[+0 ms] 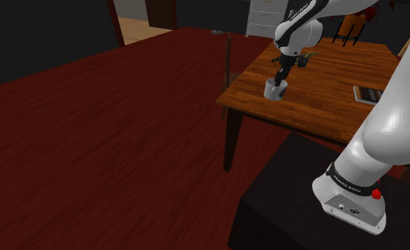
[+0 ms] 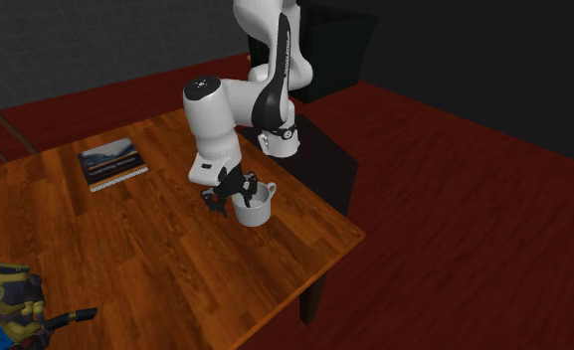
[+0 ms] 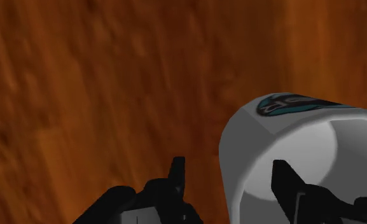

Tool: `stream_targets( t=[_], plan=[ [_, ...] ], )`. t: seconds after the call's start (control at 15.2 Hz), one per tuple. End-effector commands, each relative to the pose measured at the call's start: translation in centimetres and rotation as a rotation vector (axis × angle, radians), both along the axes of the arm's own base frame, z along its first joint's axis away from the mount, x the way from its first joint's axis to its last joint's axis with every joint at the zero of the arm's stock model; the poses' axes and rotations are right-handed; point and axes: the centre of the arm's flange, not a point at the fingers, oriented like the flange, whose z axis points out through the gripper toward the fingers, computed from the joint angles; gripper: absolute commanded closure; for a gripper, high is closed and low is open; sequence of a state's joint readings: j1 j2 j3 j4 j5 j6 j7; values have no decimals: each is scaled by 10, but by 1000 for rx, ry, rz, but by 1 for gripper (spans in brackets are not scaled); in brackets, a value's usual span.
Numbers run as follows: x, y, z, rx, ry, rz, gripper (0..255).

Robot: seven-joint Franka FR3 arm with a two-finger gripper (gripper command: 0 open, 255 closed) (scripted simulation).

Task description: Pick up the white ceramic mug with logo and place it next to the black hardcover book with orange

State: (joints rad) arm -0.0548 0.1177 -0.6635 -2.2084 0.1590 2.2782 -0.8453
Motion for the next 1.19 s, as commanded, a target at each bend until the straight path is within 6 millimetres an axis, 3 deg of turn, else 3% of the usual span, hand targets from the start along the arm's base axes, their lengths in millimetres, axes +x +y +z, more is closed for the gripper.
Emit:
stream_targets(
  t=[0.0,0.53,1.12],
  plan=[
    [0,0,0,0,0,0,255],
    [0,0,0,0,0,0,255],
    [0,0,47,0,0,0,255]
  ],
)
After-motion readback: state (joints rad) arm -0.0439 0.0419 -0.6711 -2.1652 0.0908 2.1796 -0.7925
